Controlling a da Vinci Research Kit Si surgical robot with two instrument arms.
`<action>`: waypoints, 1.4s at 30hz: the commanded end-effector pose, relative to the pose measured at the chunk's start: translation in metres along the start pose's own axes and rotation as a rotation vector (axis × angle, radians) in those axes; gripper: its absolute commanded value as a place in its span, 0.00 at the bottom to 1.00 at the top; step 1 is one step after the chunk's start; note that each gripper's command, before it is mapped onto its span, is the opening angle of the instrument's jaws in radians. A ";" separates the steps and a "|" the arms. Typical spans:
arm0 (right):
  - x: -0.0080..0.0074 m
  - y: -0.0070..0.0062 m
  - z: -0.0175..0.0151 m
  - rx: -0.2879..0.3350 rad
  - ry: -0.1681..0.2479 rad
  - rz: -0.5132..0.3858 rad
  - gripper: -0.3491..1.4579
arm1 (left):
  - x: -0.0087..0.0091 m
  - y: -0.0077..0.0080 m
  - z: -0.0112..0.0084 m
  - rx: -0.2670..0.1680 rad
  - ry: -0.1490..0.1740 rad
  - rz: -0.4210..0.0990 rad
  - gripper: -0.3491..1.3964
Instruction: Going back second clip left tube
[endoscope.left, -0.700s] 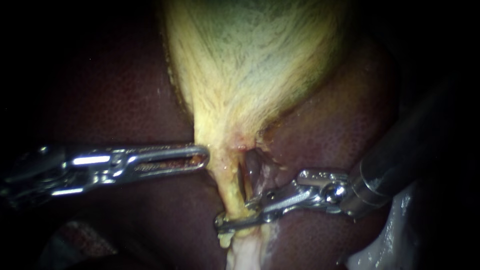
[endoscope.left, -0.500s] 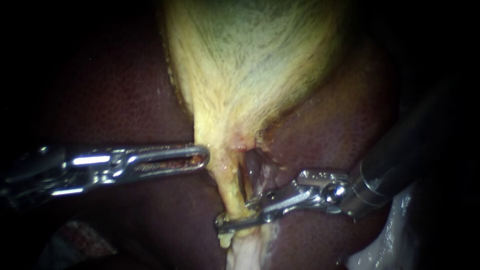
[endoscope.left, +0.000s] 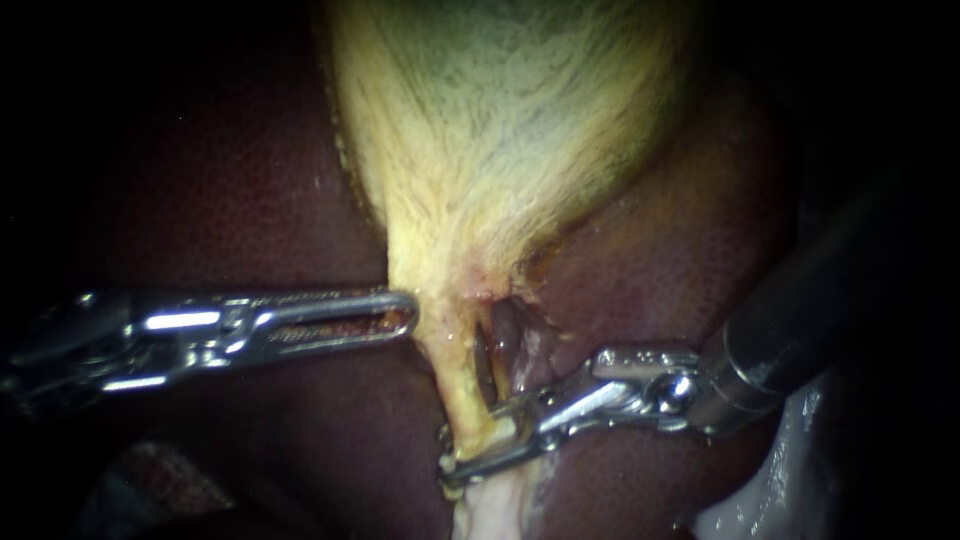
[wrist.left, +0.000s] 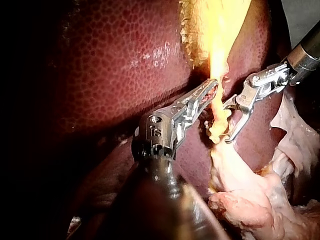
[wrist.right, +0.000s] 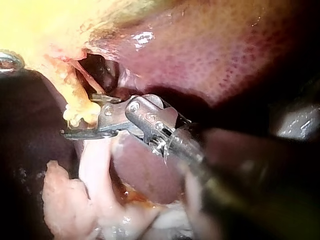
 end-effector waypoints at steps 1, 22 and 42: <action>0.0000 0.0000 0.0000 -0.003 0.002 -0.017 0.49 | 0.0000 0.0000 0.0000 0.001 0.000 0.000 0.00; 0.0001 -0.0014 -0.0050 -0.080 0.010 -0.253 0.52 | 0.0000 0.0000 -0.0002 0.002 0.000 0.001 0.00; 0.0038 -0.0055 -0.0159 -0.148 0.016 -0.396 0.52 | 0.0000 0.0004 0.0001 0.002 0.000 0.001 0.00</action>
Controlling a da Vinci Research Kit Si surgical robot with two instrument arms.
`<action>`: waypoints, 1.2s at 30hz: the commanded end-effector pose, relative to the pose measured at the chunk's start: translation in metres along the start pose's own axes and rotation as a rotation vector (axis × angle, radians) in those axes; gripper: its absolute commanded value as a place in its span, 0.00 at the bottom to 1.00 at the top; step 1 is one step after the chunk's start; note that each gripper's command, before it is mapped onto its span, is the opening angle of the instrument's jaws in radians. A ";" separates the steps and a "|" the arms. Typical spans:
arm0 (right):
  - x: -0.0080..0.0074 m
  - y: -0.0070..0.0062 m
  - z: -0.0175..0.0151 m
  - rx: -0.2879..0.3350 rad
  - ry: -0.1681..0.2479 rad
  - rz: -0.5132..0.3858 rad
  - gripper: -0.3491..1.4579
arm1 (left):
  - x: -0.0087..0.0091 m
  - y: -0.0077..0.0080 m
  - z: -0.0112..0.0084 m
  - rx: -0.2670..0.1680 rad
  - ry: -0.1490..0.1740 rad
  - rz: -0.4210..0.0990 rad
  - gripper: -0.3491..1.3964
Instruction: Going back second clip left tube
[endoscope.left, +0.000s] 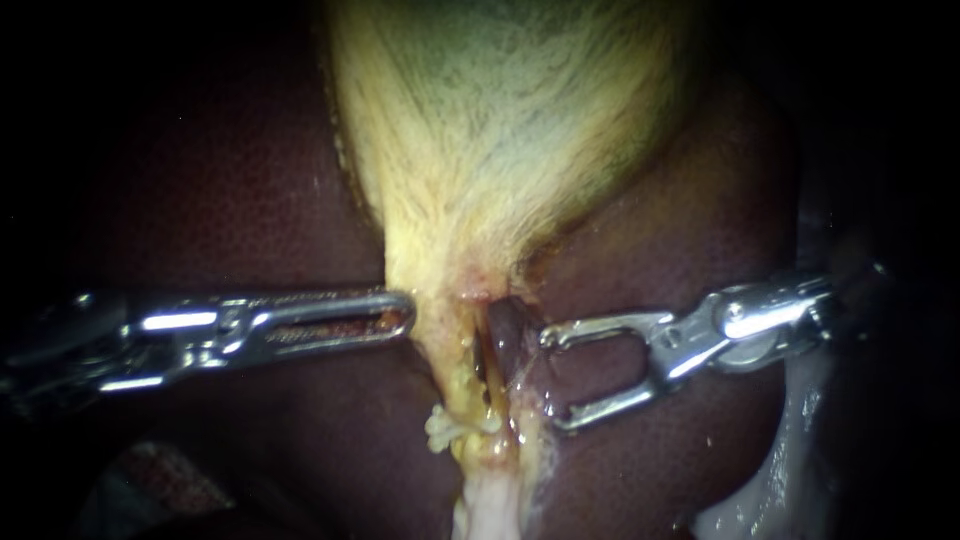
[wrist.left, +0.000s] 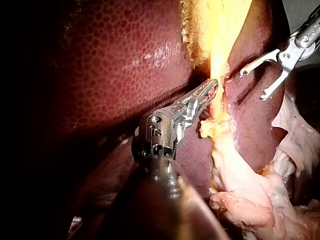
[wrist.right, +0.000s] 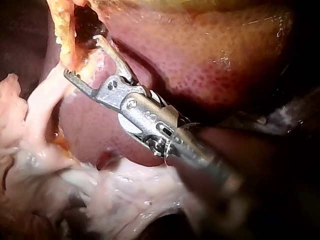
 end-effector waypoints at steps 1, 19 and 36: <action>0.0003 -0.0001 -0.0004 -0.003 -0.001 -0.006 0.52 | 0.0000 0.0001 0.0001 0.000 0.000 0.000 0.00; 0.0017 -0.0005 -0.0023 -0.015 -0.003 -0.025 0.52 | 0.0012 0.0027 0.0043 -0.006 0.012 -0.001 0.00; 0.0018 -0.0006 -0.0023 -0.014 -0.003 -0.031 0.52 | 0.0026 0.0020 0.0062 0.006 0.035 0.002 0.00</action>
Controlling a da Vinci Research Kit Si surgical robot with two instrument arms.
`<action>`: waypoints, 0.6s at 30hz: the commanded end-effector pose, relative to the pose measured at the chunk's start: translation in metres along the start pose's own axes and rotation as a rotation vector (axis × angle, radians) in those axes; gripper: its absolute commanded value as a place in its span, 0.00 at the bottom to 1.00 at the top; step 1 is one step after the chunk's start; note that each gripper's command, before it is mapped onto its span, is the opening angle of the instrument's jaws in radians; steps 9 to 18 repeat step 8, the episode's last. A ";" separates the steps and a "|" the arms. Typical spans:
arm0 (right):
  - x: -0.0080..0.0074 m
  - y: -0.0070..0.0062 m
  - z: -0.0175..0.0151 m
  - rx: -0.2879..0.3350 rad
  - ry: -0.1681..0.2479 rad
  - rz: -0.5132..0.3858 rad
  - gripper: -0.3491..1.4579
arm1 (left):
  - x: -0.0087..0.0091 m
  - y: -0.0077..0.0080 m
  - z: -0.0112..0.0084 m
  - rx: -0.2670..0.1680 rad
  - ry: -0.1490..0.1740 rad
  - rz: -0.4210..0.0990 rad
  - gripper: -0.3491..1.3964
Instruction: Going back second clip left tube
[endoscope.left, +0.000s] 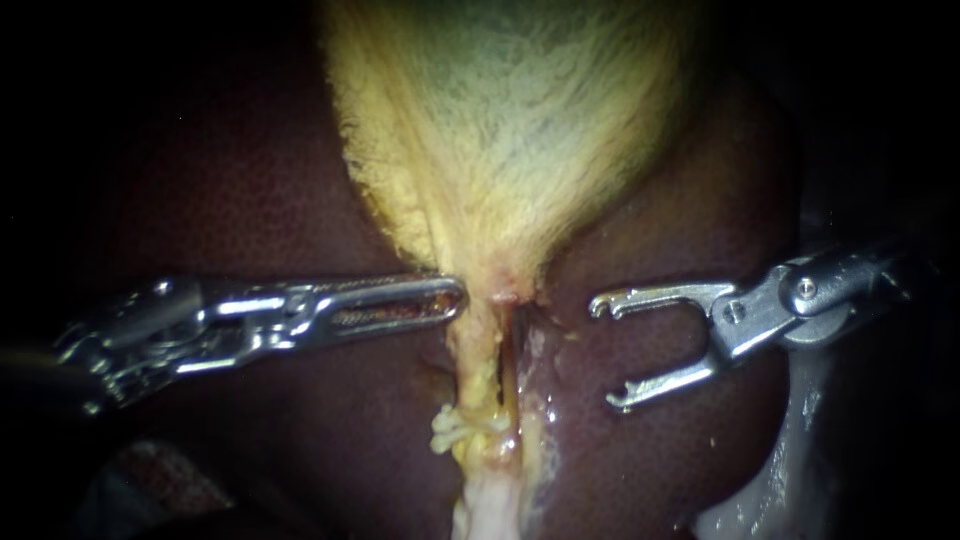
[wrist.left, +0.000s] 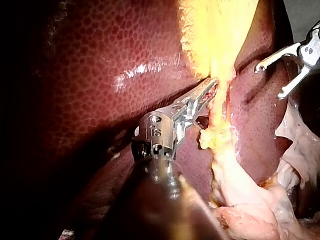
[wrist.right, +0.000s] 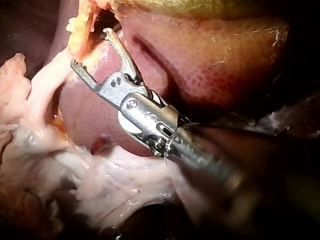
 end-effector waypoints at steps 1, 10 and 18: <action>0.0001 0.0000 0.0000 0.001 0.000 0.000 0.52 | 0.0000 0.0000 -0.0001 0.000 0.000 0.000 0.00; 0.0002 -0.0002 0.0001 -0.002 -0.001 0.000 0.52 | -0.0001 0.0000 -0.0001 0.000 0.001 0.000 0.00; 0.0002 -0.0002 0.0001 -0.002 -0.001 0.000 0.52 | -0.0001 0.0000 -0.0001 0.000 0.001 0.000 0.00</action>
